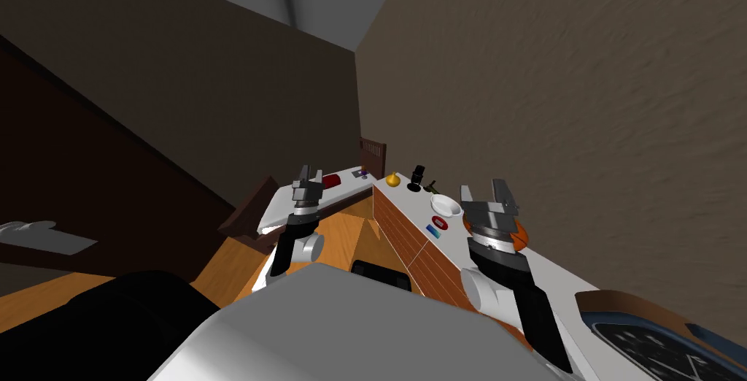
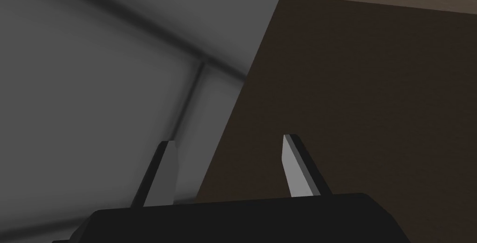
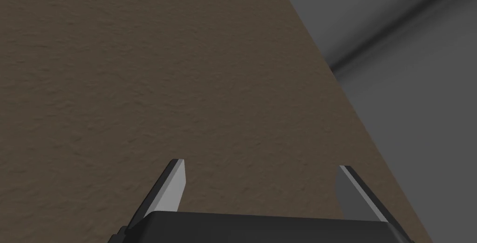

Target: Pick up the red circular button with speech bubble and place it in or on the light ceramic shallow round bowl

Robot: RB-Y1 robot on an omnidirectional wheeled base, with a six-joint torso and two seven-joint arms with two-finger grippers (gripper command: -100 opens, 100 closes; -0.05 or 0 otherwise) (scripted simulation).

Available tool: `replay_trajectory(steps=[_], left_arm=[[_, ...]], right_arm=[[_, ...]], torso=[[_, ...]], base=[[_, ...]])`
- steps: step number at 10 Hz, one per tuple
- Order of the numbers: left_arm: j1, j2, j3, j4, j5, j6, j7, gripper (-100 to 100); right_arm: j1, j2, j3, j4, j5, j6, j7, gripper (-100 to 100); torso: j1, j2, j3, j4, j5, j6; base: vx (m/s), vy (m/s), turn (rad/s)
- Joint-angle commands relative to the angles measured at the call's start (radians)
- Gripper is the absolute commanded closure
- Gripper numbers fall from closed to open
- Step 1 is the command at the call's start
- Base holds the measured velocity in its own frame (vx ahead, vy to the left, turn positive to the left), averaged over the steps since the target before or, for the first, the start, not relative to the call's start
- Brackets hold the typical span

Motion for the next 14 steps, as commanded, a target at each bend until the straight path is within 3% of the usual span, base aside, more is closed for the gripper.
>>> replay_trajectory(steps=[1,5,14], left_arm=[[0.000,0.000,0.000,0.000,0.000,0.000,0.000,0],[0.000,0.000,0.000,0.000,0.000,0.000,0.000,0],[0.000,0.000,0.000,0.000,0.000,0.000,0.000,0]], right_arm=[[-0.003,-0.050,0.004,0.011,0.014,0.020,0.002,-100],[-0.017,-0.136,0.011,0.033,0.037,0.051,0.006,-100],[-0.066,-0.389,0.039,0.110,0.121,0.159,0.021,-100]], torso=[[0.000,0.000,0.000,0.000,0.000,0.000],[0.000,0.000,0.000,0.000,0.000,0.000],[0.000,-0.001,0.000,0.000,0.000,0.000]], base=[[0.007,-0.020,0.095],[0.004,-0.013,0.065],[0.007,-0.016,0.092]])
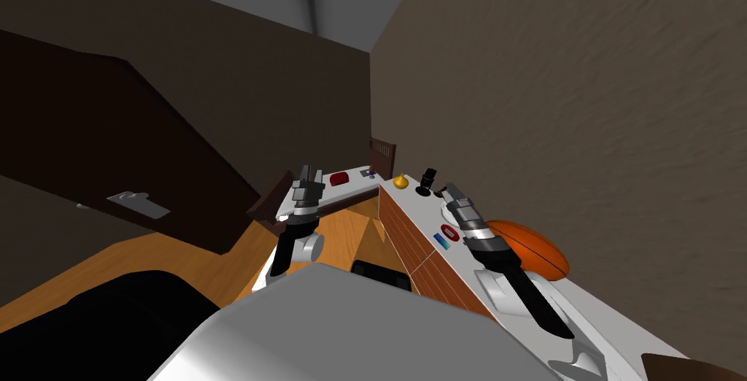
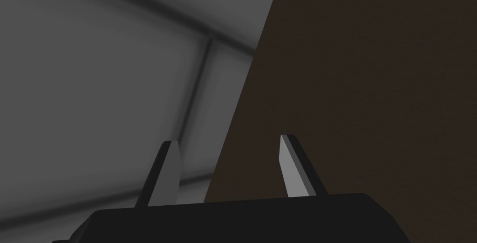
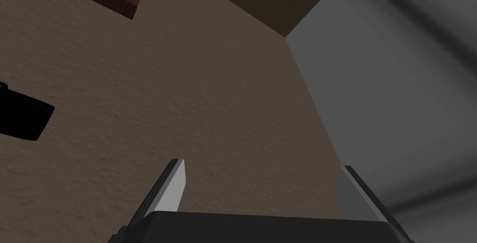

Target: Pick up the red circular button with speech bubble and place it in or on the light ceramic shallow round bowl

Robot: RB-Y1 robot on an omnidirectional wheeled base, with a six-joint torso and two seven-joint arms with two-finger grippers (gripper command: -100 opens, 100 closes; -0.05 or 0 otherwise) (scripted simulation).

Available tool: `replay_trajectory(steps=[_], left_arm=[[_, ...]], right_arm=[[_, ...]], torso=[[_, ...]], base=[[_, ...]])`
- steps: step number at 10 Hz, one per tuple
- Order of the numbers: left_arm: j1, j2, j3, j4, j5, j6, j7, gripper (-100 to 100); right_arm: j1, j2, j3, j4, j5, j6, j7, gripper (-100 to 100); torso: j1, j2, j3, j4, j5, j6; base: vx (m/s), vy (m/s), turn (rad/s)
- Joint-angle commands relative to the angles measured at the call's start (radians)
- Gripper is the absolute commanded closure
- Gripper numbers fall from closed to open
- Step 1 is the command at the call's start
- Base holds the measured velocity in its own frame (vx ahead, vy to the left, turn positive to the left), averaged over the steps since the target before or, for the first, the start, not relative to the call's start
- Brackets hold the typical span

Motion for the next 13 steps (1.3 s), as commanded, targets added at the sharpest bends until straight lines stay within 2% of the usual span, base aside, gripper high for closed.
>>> replay_trajectory(steps=[1,2,3,4,6,7,9,10,11,12,13], left_arm=[[0.000,0.000,0.000,0.000,0.000,0.000,0.000,0],[0.000,0.000,0.000,0.000,0.000,0.000,0.000,0],[0.000,0.000,0.000,0.000,0.000,0.000,0.000,0],[0.000,0.000,0.000,0.000,0.000,0.000,0.000,0],[0.000,0.000,0.000,0.000,0.000,0.000,0.000,0],[0.000,0.000,0.000,0.000,0.000,0.000,0.000,0],[0.000,0.000,0.000,0.000,0.000,0.000,0.000,0],[0.000,0.000,0.000,0.000,0.000,0.000,0.000,0],[0.000,0.000,0.000,0.000,0.000,0.000,0.000,0],[0.000,0.000,0.000,0.000,0.000,0.000,0.000,0],[0.000,0.000,0.000,0.000,0.000,0.000,0.000,0]], right_arm=[[-0.004,-0.050,0.004,0.016,0.015,0.017,0.001,-100],[-0.004,-0.061,0.004,0.016,0.015,0.017,0.001,-100],[-0.011,-0.098,0.013,0.032,0.030,0.034,0.004,-100],[-0.011,-0.105,0.013,0.032,0.030,0.034,0.004,-100],[-0.023,-0.173,0.034,0.068,0.059,0.064,0.013,-100],[-0.023,-0.191,0.034,0.068,0.059,0.064,0.013,-100],[-0.032,-0.257,0.062,0.108,0.088,0.088,0.025,-100],[-0.032,-0.275,0.062,0.108,0.088,0.088,0.025,-100],[-0.035,-0.310,0.078,0.130,0.102,0.098,0.031,-100],[-0.035,-0.316,0.078,0.130,0.102,0.098,0.031,-100],[-0.038,-0.356,0.096,0.153,0.115,0.106,0.039,-100]], torso=[[0.000,0.000,0.000,0.000,0.000,0.000],[0.000,0.000,0.000,0.000,0.000,0.000],[0.000,0.000,0.000,0.000,0.000,0.000],[0.000,0.000,0.000,0.000,0.000,0.000],[0.000,0.000,0.000,0.000,0.000,0.000],[0.000,0.000,0.000,0.000,0.000,0.000],[0.000,0.000,0.000,0.000,0.000,0.000],[-0.001,0.000,0.000,0.000,0.000,0.000],[-0.001,0.000,0.000,0.000,0.000,0.000],[-0.001,0.000,0.000,0.000,0.000,0.000],[0.000,0.000,0.000,0.000,0.000,0.000]], base=[[0.007,-0.014,0.097],[0.005,-0.012,0.057],[0.005,-0.012,0.098],[0.003,-0.015,0.052],[0.003,-0.022,0.149],[0.005,-0.025,0.044],[0.002,-0.027,0.131],[0.004,-0.030,0.060],[0.003,-0.026,0.091],[0.003,-0.021,0.061],[-0.001,-0.020,0.125]])
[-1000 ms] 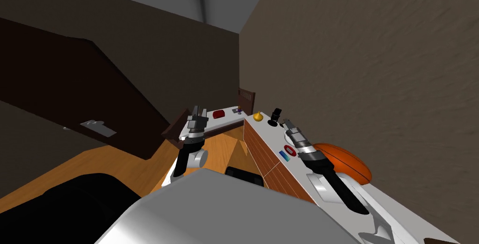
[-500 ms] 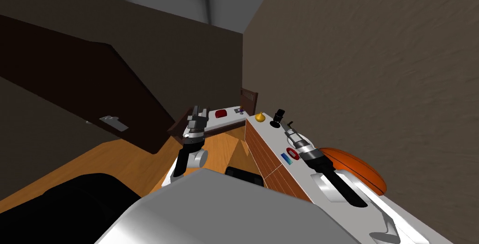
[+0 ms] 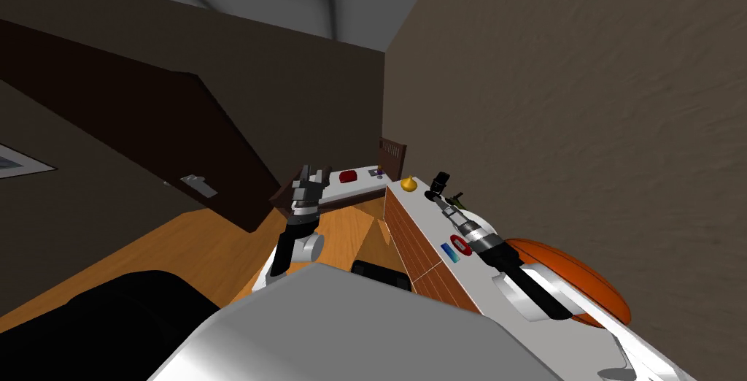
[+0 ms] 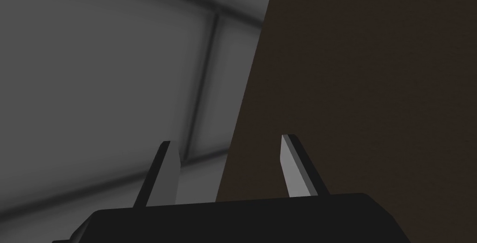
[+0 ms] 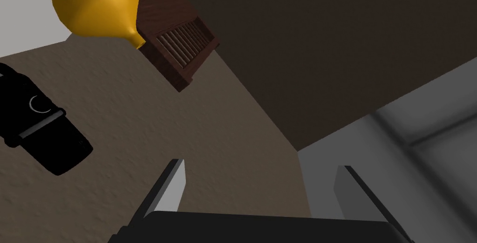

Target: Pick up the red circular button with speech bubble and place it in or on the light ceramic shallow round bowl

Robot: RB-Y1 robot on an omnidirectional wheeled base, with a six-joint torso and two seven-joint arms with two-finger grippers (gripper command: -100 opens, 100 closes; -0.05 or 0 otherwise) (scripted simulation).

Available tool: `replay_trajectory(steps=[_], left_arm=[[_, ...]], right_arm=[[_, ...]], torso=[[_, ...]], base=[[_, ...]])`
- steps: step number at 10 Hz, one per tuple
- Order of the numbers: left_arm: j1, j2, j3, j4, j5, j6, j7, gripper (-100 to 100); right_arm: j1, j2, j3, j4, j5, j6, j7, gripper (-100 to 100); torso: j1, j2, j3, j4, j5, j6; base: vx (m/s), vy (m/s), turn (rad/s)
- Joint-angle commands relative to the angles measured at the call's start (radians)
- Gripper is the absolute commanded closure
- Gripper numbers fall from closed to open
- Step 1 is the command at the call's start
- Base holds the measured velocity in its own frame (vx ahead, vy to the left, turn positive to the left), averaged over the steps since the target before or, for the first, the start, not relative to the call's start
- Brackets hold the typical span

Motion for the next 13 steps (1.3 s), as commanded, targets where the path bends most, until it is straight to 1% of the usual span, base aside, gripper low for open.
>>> replay_trajectory(steps=[1,3,4,5,7,8,10,11,13], left_arm=[[0.000,0.000,0.000,0.000,0.000,0.000,0.000,0],[0.000,0.000,0.000,0.000,0.000,0.000,0.000,0],[0.000,0.000,0.000,0.000,0.000,0.000,0.000,0],[0.000,0.000,0.000,0.000,0.000,0.000,0.000,0],[0.000,0.000,0.000,0.000,0.000,0.000,0.000,0],[0.000,0.000,0.000,0.000,0.000,0.000,0.000,0],[0.000,0.000,0.000,0.000,0.000,0.000,0.000,0],[0.000,0.000,0.000,0.000,0.000,0.000,0.000,0],[0.000,0.000,0.000,0.000,0.000,0.000,0.000,0]], right_arm=[[-0.003,-0.050,0.028,0.039,0.020,0.009,0.012,-100],[-0.004,-0.124,0.072,0.091,0.044,0.016,0.030,-100],[-0.003,-0.153,0.096,0.118,0.055,0.017,0.040,-100],[-0.003,-0.165,0.096,0.118,0.055,0.017,0.040,-100],[0.000,-0.225,0.146,0.173,0.075,0.015,0.060,-100],[0.000,-0.231,0.146,0.173,0.075,0.015,0.060,-100],[0.005,-0.290,0.197,0.229,0.094,0.010,0.081,-100],[0.005,-0.290,0.197,0.229,0.094,0.010,0.081,-100],[0.010,-0.344,0.247,0.284,0.111,0.002,0.103,-100]], torso=[[0.000,0.000,0.000,0.000,0.000,0.000],[-0.002,0.000,0.000,0.000,0.000,0.000],[-0.003,0.000,0.000,0.000,-0.001,0.000],[-0.003,0.000,0.000,0.000,-0.001,0.000],[-0.001,0.000,0.000,0.000,0.000,0.000],[-0.001,0.001,0.000,0.000,0.000,0.000],[-0.001,0.000,0.000,0.000,0.000,0.001],[-0.002,0.001,0.000,0.000,0.000,0.001],[-0.001,0.000,0.000,0.000,-0.001,0.001]], base=[[-0.003,-0.040,0.172],[0.001,-0.058,0.143],[-0.007,-0.066,0.164],[-0.006,-0.043,0.062],[-0.011,-0.031,0.127],[-0.011,-0.034,0.051],[-0.008,-0.045,0.120],[-0.009,-0.043,0.048],[-0.013,-0.046,0.117]])
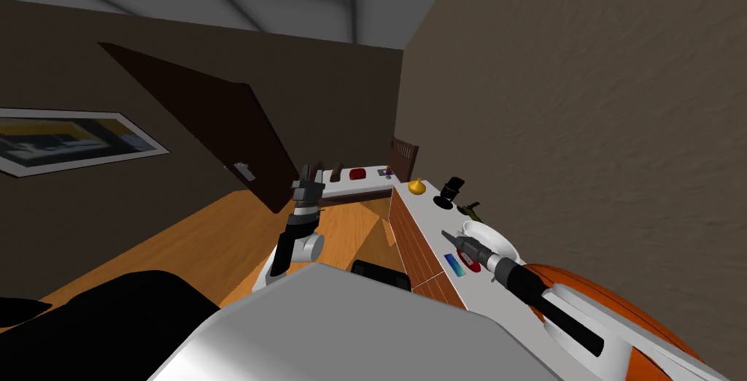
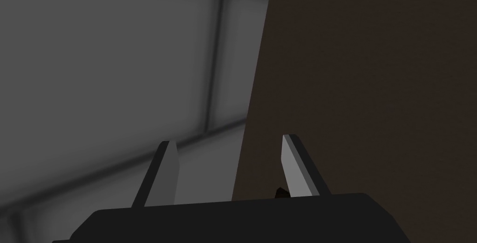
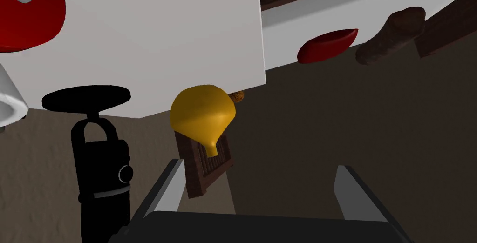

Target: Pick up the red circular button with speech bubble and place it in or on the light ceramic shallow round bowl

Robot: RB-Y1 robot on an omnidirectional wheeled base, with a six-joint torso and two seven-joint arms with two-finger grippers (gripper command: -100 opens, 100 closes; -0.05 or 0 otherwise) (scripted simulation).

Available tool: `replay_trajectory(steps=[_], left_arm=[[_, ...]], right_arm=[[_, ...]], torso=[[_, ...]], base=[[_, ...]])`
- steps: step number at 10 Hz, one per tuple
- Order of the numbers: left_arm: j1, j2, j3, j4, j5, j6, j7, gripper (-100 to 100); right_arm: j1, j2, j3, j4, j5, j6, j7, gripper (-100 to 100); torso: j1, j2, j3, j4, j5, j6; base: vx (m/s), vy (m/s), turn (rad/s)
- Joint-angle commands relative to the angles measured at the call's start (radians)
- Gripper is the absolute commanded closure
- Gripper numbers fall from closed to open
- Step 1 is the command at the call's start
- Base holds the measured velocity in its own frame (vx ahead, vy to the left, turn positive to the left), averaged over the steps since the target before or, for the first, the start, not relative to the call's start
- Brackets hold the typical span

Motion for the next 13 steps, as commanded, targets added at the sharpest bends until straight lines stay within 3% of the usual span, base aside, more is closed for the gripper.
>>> replay_trajectory(steps=[1,4,5,9,11,12,13], left_arm=[[0.000,0.000,0.000,0.000,0.000,0.000,0.000,0],[0.000,0.000,0.000,0.000,0.000,0.000,0.000,0],[0.000,0.000,0.000,0.000,0.000,0.000,0.000,0],[0.000,0.000,0.000,0.000,0.000,0.000,0.000,0],[0.000,0.000,0.000,0.000,0.000,0.000,0.000,0],[0.000,0.000,0.000,0.000,0.000,0.000,0.000,0],[0.000,0.000,0.000,0.000,0.000,0.000,0.000,0]], right_arm=[[-0.011,-0.044,0.050,0.037,0.012,0.005,0.013,-100],[-0.005,-0.109,0.117,0.108,0.032,-0.007,0.042,-100],[-0.005,-0.109,0.117,0.108,0.032,-0.007,0.042,-100],[0.004,-0.184,0.192,0.184,0.054,-0.020,0.074,-100],[0.005,-0.181,0.193,0.181,0.055,-0.016,0.076,-100],[0.005,-0.183,0.194,0.181,0.055,-0.016,0.076,0],[0.000,-0.152,0.197,0.205,0.062,-0.014,0.086,-100]], torso=[[0.000,0.000,0.000,0.000,0.000,0.000],[-0.001,0.000,0.000,0.000,0.000,0.000],[0.000,0.000,0.000,0.000,0.000,0.000],[0.002,0.000,0.000,0.000,0.000,0.000],[0.002,0.000,0.000,0.000,0.000,0.000],[0.003,0.000,0.000,0.000,0.000,0.000],[0.004,-0.001,0.000,0.000,0.001,0.000]], base=[[-0.019,-0.057,0.125],[-0.018,-0.062,0.108],[-0.016,-0.033,0.045],[-0.015,-0.025,0.090],[-0.017,-0.017,0.032],[0.000,0.000,0.000],[0.019,0.003,0.088]])
